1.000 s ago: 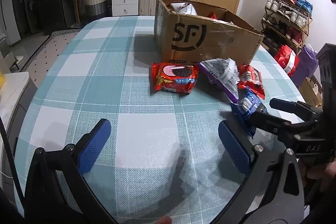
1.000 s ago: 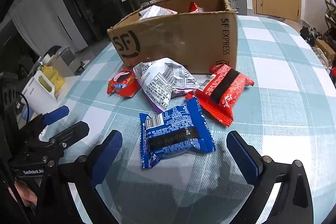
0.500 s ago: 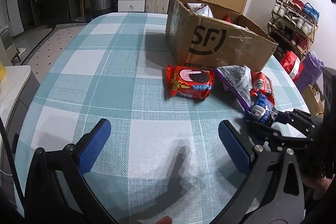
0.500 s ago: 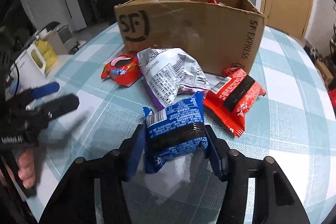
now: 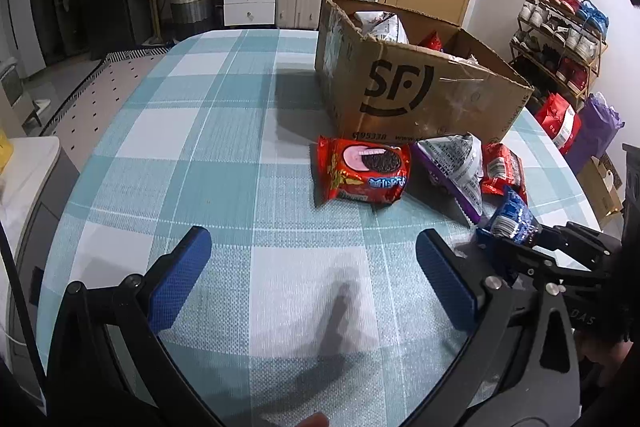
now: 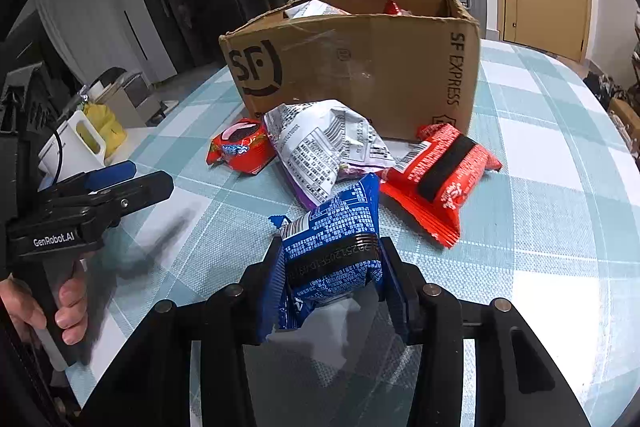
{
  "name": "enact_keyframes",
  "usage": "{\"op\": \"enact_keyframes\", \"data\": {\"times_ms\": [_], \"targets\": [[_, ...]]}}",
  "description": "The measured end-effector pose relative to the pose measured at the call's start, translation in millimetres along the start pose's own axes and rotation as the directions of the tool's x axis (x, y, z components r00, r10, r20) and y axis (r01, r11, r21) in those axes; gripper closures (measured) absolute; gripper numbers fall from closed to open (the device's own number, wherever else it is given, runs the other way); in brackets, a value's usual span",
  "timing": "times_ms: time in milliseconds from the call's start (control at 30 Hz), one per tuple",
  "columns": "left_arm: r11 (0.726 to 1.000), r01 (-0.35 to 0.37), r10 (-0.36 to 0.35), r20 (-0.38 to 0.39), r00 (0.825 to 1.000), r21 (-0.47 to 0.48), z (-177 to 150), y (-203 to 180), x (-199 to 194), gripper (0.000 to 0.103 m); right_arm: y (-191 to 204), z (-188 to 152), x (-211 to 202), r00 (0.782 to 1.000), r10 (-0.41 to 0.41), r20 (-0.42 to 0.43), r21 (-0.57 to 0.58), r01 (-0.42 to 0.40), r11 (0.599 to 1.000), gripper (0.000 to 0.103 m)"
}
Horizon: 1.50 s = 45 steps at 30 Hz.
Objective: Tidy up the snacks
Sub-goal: 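Lower the right gripper onto the blue cookie bag and grasp it, then grasp the red Oreo pack with the left gripper while the right gripper holds the blue bag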
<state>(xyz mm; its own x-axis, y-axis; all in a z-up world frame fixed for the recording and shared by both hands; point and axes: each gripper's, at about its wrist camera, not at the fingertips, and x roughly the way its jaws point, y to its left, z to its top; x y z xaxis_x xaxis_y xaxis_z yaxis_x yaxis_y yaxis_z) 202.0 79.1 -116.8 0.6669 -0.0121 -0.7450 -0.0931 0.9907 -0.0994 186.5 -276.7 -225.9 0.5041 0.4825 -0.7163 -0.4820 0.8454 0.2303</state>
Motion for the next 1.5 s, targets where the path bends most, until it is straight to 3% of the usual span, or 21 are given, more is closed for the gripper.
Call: {"op": "enact_keyframes", "data": {"times_ms": [433,1300,1400,1500], "targets": [[0.999,0.019,-0.018,-0.026,1.000,0.033,24,-8,18,0.001,-13,-7,-19,0.998,0.055,0.028,0.070,-0.057,0.996,0.057],[0.995,0.023,-0.011,-0.128,0.992,0.093,55,-29,93,0.002,-26,-4,-34,0.996,0.065,0.065,0.104,-0.072,0.992,0.057],[0.994,0.067,-0.054,-0.134,0.990,0.091,55,-25,96,0.016,-26,-4,-35,0.996,0.067,0.066,0.108,-0.074,0.991,0.057],[0.987,0.074,-0.055,-0.140,0.989,0.140,52,-27,96,0.051,-26,-4,-36,0.995,0.068,0.069,0.109,-0.076,0.991,0.058]]}}
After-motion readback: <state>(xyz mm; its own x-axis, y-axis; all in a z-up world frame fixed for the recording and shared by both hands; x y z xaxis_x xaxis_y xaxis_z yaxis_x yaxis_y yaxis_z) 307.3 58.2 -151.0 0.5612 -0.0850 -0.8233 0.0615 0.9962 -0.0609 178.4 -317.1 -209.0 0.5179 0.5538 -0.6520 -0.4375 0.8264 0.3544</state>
